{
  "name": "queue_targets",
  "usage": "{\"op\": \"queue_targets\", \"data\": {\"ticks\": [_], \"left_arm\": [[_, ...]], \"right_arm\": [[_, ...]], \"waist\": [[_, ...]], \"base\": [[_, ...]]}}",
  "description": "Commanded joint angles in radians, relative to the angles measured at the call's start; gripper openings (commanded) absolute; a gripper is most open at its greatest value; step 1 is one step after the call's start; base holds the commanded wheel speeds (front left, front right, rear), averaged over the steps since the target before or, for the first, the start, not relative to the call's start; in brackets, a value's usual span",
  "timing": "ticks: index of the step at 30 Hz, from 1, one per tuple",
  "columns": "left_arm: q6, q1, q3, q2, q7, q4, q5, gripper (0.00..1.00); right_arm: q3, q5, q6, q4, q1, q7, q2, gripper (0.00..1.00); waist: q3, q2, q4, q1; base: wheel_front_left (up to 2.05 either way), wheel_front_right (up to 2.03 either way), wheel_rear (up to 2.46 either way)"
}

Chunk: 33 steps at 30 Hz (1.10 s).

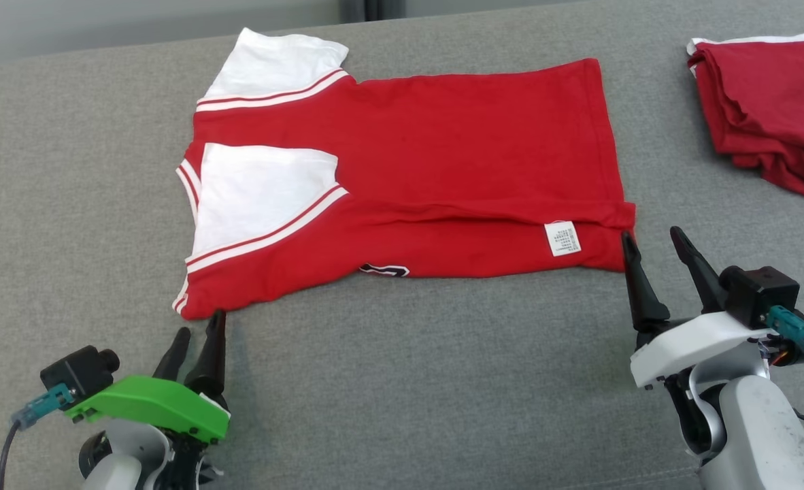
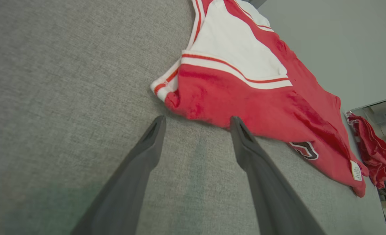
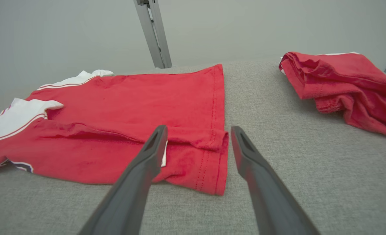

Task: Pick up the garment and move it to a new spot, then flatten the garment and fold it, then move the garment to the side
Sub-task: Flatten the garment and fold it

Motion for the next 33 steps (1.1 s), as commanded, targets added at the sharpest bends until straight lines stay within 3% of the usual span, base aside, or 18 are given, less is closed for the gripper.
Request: {"op": "queue_targets", "data": {"ticks": [1,9,10,11,12,13,25,26,27,28,29,30,33], "left_arm": [[0.002,-0.031,0.008,-0.001,-0.002,0.015,-0.007,1.0],[-0.022,-0.099,0.029,-0.005,-0.017,0.113,-0.016,0.98],[-0.022,-0.104,0.033,-0.008,-0.02,0.121,-0.019,0.82],[-0.029,-0.112,0.035,-0.009,-0.029,0.124,-0.016,0.44],[-0.033,-0.119,0.039,-0.009,-0.038,0.126,-0.012,0.29],[-0.039,-0.125,0.044,-0.01,-0.049,0.128,-0.011,0.02],[-0.067,-0.16,0.025,-0.02,-0.09,0.12,0.021,0.0],[-0.071,-0.16,0.022,-0.02,-0.093,0.118,0.024,0.0],[-0.074,-0.159,0.02,-0.021,-0.094,0.117,0.024,0.0],[-0.076,-0.158,0.018,-0.022,-0.095,0.117,0.025,0.0],[-0.076,-0.156,0.016,-0.02,-0.098,0.115,0.029,0.0],[-0.078,-0.155,0.015,-0.018,-0.1,0.111,0.033,0.0],[-0.082,-0.153,0.012,-0.013,-0.104,0.1,0.037,0.0]], "right_arm": [[0.004,-0.004,-0.001,-0.006,0.001,0.005,-0.003,1.0],[0.005,-0.005,-0.001,0.015,-0.004,0.062,-0.003,1.0],[0.003,-0.005,-0.001,0.022,-0.003,0.073,-0.003,1.0],[0.002,-0.004,-0.001,0.029,-0.005,0.082,-0.003,1.0],[0.001,-0.002,-0.001,0.036,-0.009,0.088,-0.003,1.0],[0.0,-0.001,-0.001,0.047,-0.016,0.093,-0.003,1.0],[0.014,0.017,-0.001,0.227,-0.124,0.134,-0.004,1.0],[0.017,0.021,-0.001,0.241,-0.132,0.138,-0.003,0.91],[0.022,0.021,-0.001,0.254,-0.137,0.147,-0.003,0.45],[0.028,0.02,-0.001,0.268,-0.14,0.156,-0.003,0.25],[0.031,0.023,-0.001,0.276,-0.142,0.163,-0.003,0.16],[0.033,0.026,-0.001,0.285,-0.144,0.167,-0.003,0.0],[0.032,0.037,-0.001,0.291,-0.161,0.171,-0.003,0.0]], "waist": [[0.019,0.0,-0.02,0.0],[0.052,0.0,-0.054,0.0],[0.054,0.0,-0.055,0.0],[0.055,0.0,-0.056,0.0],[0.057,0.0,-0.055,0.0],[0.058,0.0,-0.055,0.0],[0.054,0.0,-0.017,0.0],[0.053,0.0,-0.014,0.0],[0.051,0.0,-0.012,0.0],[0.049,0.0,-0.01,0.0],[0.047,0.0,-0.009,0.0],[0.044,0.0,-0.008,0.0],[0.032,0.0,-0.007,0.0]], "base": [[0.0,0.0,0.0],[0.0,0.0,0.0],[0.0,0.0,0.0],[0.0,0.0,0.0],[0.0,0.0,0.0],[0.0,0.0,0.0],[0.0,0.0,0.0],[0.0,0.0,0.0],[0.0,0.0,0.0],[0.0,0.0,0.0],[0.0,0.0,0.0],[0.0,0.0,0.0],[0.0,0.0,0.0]]}}
